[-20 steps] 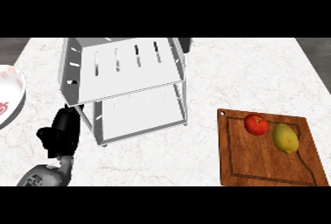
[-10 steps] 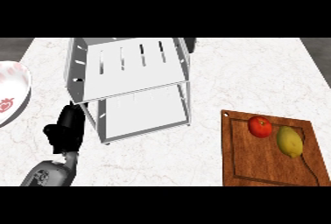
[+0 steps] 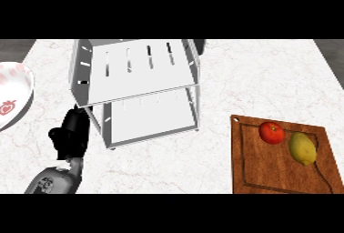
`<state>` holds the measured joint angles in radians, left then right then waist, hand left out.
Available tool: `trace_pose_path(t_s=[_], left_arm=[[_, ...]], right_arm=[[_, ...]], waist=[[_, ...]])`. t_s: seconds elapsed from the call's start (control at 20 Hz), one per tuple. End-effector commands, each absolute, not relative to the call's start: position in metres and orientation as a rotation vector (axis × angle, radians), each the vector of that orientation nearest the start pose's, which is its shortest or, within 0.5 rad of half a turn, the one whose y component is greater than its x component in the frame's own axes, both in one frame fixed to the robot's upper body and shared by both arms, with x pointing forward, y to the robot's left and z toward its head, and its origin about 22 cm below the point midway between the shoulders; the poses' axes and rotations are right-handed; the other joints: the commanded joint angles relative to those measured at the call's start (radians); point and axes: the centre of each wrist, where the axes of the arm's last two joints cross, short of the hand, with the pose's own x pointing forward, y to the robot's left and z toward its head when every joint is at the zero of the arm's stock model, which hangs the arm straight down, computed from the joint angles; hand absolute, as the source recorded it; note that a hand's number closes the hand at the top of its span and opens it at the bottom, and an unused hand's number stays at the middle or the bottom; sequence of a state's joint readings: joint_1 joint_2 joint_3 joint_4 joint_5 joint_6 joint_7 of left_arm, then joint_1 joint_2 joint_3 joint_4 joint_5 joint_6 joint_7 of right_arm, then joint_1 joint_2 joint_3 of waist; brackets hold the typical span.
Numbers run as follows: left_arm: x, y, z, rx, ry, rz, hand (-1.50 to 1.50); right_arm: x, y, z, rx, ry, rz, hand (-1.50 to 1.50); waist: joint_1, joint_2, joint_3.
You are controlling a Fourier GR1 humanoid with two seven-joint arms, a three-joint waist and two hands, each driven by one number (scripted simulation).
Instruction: Pick the lemon from the cutting board and place it in the tiered basket
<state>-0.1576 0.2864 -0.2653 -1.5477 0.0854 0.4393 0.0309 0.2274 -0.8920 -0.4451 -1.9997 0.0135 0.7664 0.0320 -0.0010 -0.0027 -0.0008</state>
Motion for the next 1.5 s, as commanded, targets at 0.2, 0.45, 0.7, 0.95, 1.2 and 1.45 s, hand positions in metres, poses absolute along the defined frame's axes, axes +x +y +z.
trace_pose_path(t_s=[0.2,0.45,0.7,0.95,1.2,1.45], left_arm=[[0.271,0.202,0.028,0.195,-1.669,-0.088,0.0],[0.28,0.203,0.039,0.209,-1.656,-0.088,0.0],[0.277,0.21,0.015,0.196,-1.664,-0.094,0.0],[0.264,0.2,0.031,0.192,-1.677,-0.104,0.0],[0.274,0.191,0.035,0.2,-1.667,-0.099,0.0],[0.268,0.214,0.047,0.199,-1.654,-0.105,0.0]], right_arm=[[0.175,-0.4,0.197,-0.5,-1.168,1.235,-1.5],[0.182,-0.396,0.216,-0.587,-1.127,1.266,-1.5],[0.173,-0.4,0.199,-0.628,-1.113,1.296,-1.5],[0.184,-0.392,0.183,-0.635,-1.13,1.369,-1.5],[0.202,-0.38,0.177,-0.708,-1.147,1.442,-1.5],[0.195,-0.395,0.171,-0.777,-1.126,1.361,-1.5]], waist=[[-0.004,0.002,0.001],[-0.001,0.003,0.001],[-0.007,0.003,0.001],[0.001,0.002,0.001],[0.005,0.004,0.001],[0.003,0.002,0.001]])
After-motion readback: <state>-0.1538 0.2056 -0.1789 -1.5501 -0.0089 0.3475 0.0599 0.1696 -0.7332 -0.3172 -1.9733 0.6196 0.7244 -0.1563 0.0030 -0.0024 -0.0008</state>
